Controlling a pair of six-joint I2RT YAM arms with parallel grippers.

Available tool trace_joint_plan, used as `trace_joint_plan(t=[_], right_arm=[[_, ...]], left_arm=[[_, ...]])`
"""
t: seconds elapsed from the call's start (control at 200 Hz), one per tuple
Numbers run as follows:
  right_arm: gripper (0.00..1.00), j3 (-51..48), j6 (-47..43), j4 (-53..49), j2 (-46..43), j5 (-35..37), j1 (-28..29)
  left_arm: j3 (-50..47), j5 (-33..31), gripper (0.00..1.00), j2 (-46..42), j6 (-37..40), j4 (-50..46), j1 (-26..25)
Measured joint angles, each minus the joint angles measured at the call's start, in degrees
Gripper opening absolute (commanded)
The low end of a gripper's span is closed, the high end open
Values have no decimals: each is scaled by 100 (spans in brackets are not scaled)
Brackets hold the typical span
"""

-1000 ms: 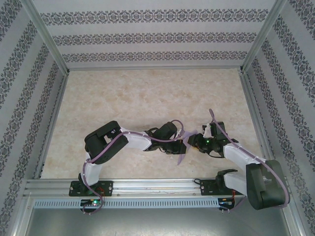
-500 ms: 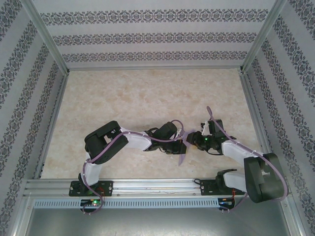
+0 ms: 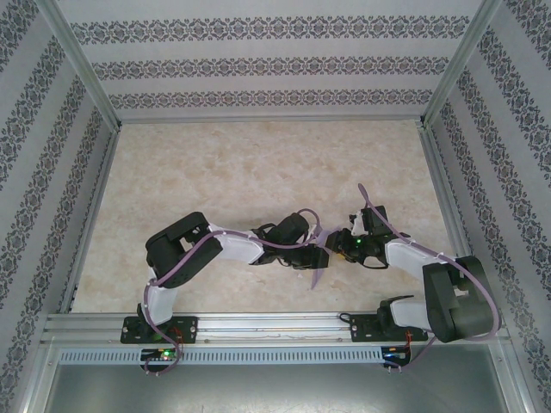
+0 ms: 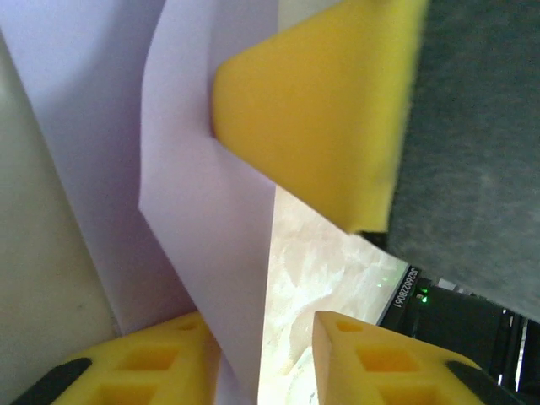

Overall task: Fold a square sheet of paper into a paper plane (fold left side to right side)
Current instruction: Perform the fifth fold on the wing at the bottom-center of the table.

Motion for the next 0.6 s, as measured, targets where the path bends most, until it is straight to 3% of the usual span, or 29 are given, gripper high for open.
trace_joint_plan(t=[0.255,0.6], right_arm=[[39,31,-63,-50,31,31,13],[39,96,-90,-142,105,61,26]], left_arm=[[-184,-251,45,-719,190,-505,188],[-212,-409,46,-1250,520,-984,586]])
